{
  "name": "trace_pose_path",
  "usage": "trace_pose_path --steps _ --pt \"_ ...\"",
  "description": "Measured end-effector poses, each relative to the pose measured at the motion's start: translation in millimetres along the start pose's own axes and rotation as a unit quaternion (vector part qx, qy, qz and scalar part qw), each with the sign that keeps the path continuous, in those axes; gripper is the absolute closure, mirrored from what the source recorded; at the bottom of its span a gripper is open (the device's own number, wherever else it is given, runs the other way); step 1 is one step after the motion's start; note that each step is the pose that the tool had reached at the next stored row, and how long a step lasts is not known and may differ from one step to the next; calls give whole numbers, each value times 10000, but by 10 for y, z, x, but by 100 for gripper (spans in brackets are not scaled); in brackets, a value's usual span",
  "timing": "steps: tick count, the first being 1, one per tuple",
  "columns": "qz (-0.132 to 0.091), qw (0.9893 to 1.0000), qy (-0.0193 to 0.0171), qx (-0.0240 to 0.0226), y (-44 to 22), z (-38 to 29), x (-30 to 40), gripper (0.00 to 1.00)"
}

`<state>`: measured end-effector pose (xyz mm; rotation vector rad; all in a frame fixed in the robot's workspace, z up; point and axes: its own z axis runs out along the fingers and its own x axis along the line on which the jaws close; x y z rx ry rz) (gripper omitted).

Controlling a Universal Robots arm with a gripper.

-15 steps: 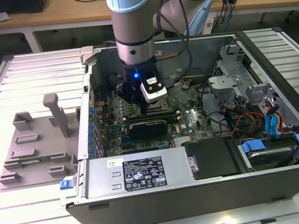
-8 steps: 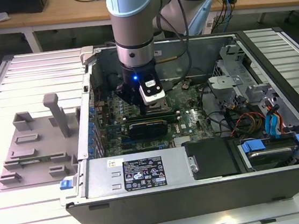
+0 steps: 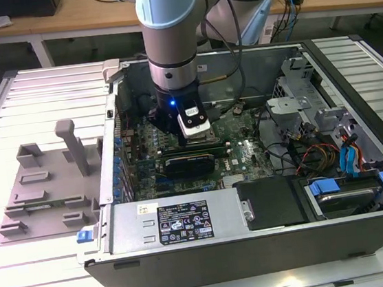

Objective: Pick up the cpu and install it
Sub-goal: 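Install the second cpu locking lever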

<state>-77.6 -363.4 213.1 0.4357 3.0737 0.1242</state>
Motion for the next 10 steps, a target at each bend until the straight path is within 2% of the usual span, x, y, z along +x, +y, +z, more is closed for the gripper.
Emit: trace_pose_path --steps 1,2,3,4,5,6,7,8,10 --pt "1 10000 3 -10 0 0 0 89" --pt "-299 9995 31 -25 0 1 0 89" --pt "-439 9990 43 -28 -11 0 -3 89" --pt "-461 9989 45 -30 -37 -1 -11 89" --pt "-469 9989 53 -64 -61 -3 -18 89" --pt "-472 9988 57 -75 -77 -5 -24 89" --pt "-481 9987 73 -137 -87 -6 -29 89" --pt "-487 9986 82 -173 -87 -7 -30 89" --pt "-492 9986 82 -175 -87 -6 -30 89"
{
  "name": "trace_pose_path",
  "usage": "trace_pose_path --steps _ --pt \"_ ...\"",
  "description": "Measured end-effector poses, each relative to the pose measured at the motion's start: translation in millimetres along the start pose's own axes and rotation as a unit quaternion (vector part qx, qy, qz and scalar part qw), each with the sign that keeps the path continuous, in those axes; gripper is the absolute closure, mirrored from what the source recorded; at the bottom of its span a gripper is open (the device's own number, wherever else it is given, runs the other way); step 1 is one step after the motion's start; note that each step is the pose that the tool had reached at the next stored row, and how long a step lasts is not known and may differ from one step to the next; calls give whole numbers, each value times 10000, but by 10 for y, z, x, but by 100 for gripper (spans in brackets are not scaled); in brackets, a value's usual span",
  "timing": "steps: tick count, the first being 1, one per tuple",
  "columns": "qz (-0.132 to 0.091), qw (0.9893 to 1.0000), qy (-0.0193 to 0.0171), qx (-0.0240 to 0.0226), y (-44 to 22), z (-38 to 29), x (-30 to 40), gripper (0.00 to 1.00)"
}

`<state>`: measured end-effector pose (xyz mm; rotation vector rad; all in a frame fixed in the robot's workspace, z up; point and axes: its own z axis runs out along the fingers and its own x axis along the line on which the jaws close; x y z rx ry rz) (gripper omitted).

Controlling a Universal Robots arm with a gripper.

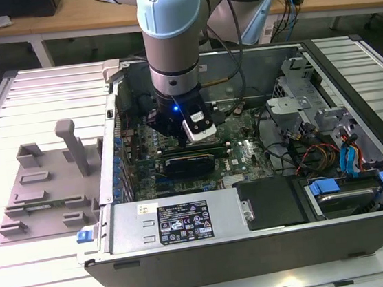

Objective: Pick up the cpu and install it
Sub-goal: 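Install the second cpu locking lever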

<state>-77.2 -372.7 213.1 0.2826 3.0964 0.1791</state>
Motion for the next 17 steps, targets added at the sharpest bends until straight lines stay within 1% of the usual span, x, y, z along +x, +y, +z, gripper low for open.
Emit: trace_pose_path --steps 1,5,8,12,17 --pt "-12 10000 2 -2 0 0 0 89" --pt "-198 9998 24 -8 -4 0 -1 89" --pt "-317 9995 39 -9 -28 -3 -5 89" --pt "-403 9992 50 -16 -36 -4 -7 89" --pt "-423 9991 53 -20 -52 -6 -10 89"
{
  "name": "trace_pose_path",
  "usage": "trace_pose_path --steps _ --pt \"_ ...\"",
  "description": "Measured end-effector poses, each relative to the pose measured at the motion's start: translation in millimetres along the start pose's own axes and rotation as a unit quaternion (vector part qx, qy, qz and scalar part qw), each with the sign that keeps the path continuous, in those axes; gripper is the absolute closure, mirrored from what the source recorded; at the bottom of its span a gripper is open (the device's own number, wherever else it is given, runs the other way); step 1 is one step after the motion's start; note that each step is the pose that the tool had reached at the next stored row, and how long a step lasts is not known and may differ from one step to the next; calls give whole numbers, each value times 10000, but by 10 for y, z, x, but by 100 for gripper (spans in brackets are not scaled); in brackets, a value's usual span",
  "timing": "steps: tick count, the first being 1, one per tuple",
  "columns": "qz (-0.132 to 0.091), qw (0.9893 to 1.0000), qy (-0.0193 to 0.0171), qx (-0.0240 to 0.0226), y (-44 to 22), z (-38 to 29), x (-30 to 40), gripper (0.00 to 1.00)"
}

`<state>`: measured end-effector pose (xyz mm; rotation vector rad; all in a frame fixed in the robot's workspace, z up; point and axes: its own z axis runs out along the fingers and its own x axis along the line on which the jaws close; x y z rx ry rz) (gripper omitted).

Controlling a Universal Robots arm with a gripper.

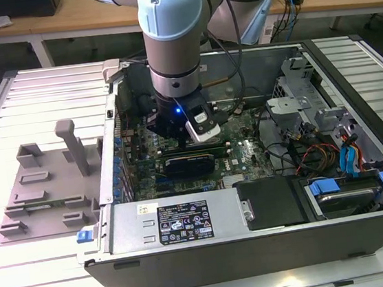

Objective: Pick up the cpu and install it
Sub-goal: 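Install the second cpu locking lever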

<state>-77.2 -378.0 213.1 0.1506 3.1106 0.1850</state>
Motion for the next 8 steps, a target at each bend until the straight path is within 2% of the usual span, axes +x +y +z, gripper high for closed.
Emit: trace_pose_path --steps 2,3,7,8 --pt "-1 10000 2 -9 -4 -1 0 89" --pt "-5 10000 10 -94 -5 -1 0 89" --pt "-22 9997 28 -256 -12 3 -1 89" --pt "-29 9994 38 -348 -15 10 -1 89"
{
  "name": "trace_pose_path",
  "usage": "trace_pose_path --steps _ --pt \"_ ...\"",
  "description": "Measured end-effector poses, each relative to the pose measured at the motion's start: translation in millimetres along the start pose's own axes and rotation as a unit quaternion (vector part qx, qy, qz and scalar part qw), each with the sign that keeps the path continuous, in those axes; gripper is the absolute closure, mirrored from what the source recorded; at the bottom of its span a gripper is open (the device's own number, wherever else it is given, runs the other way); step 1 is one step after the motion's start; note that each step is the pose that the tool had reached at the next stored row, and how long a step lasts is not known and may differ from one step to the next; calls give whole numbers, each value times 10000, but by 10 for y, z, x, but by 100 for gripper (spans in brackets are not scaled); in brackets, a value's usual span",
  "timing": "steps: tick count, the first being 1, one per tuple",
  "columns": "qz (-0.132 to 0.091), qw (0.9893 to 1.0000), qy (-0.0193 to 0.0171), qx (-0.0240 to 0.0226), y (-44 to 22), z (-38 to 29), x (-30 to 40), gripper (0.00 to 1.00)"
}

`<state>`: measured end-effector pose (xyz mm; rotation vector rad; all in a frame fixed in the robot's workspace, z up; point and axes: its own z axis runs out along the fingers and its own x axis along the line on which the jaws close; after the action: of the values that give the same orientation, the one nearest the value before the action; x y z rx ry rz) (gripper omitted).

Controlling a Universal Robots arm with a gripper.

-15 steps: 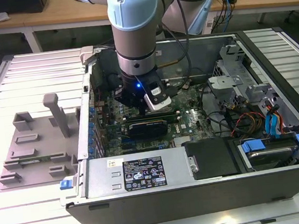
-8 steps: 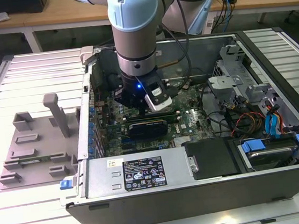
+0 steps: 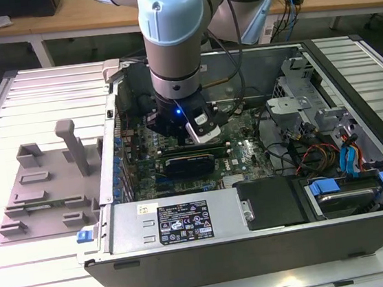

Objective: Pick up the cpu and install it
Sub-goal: 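Install the second cpu locking lever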

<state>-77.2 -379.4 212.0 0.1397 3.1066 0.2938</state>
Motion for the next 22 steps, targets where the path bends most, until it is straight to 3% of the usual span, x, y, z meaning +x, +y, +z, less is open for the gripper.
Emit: trace_pose_path --steps 1,3,5,7,8,10,12,16,18,20,22 --pt "-6 10000 7 -77 -4 17 0 89" --pt "-9 10000 9 -80 -7 23 0 89" --pt "-10 10000 9 -79 -2 -11 -1 89" --pt "-10 10000 9 -79 10 -73 -2 89" --pt "-10 10000 9 -78 25 -150 -4 89" --pt "-10 10000 9 -78 36 -207 -6 89" --pt "-10 10000 9 -77 56 -312 -9 89" --pt "-10 10000 10 -79 83 -440 -28 89" --pt "-6 10000 32 -71 87 -439 -78 89" --pt "4 9999 81 -59 95 -437 -168 89" --pt "5 9999 83 -57 95 -437 -172 89"
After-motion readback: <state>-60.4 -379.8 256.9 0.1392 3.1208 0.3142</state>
